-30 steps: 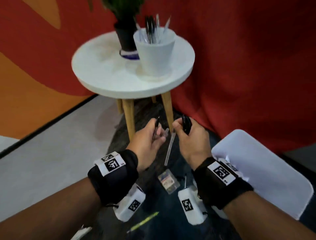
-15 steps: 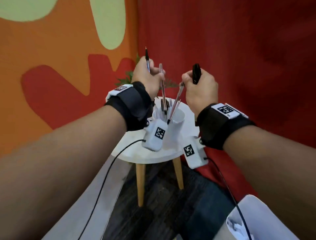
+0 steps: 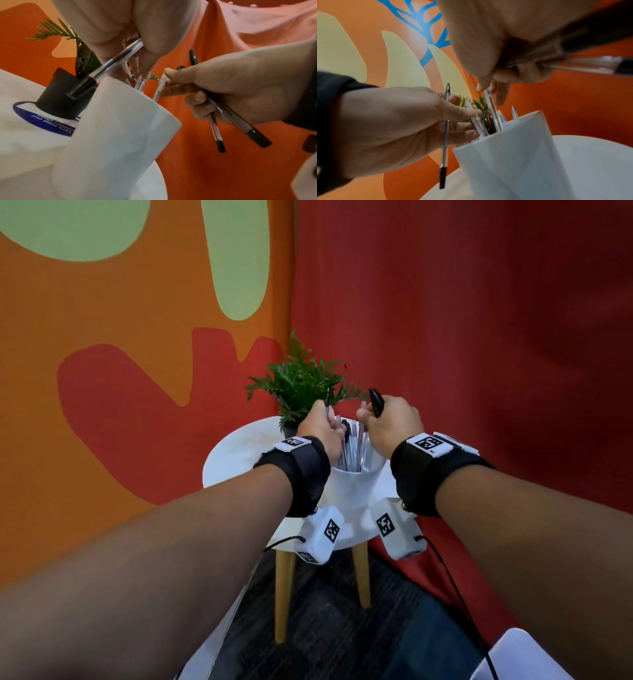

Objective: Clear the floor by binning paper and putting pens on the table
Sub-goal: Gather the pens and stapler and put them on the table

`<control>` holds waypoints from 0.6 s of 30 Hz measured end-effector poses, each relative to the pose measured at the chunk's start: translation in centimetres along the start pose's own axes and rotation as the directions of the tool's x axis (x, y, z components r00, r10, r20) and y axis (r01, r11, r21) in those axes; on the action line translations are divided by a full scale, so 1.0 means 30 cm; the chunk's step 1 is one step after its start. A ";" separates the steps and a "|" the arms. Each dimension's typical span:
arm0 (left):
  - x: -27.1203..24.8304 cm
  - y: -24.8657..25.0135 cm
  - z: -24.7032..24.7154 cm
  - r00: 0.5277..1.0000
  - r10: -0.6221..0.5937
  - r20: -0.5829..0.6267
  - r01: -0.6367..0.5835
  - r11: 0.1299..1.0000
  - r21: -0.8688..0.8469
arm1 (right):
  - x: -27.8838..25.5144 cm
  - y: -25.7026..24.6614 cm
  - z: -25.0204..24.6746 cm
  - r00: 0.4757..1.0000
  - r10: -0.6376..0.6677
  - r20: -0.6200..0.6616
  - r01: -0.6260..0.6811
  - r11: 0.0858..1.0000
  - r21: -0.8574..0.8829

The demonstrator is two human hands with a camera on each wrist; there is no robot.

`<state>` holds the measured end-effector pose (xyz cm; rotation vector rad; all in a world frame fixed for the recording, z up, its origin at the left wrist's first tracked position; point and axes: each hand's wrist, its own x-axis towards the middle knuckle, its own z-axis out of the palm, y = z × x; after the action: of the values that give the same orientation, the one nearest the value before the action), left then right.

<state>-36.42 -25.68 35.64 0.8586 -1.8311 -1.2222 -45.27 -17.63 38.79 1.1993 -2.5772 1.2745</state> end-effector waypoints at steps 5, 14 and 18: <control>-0.019 0.018 -0.008 0.999 -0.033 0.028 0.030 0.995 0.092 | -0.006 0.028 -0.002 0.994 0.054 0.098 -0.059 0.997 0.047; -0.017 0.106 -0.054 1.000 -0.021 -0.023 0.021 0.999 0.023 | 0.027 -0.016 0.009 0.990 0.133 0.043 -0.139 0.950 0.280; 0.001 0.106 -0.062 0.997 0.064 -0.041 -0.061 0.995 0.073 | 0.026 -0.064 0.000 0.993 0.107 -0.048 -0.086 0.941 0.326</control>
<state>-35.20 -25.51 39.11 0.8543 -1.8630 -1.0963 -44.58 -18.81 40.34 1.0581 -2.4751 1.7829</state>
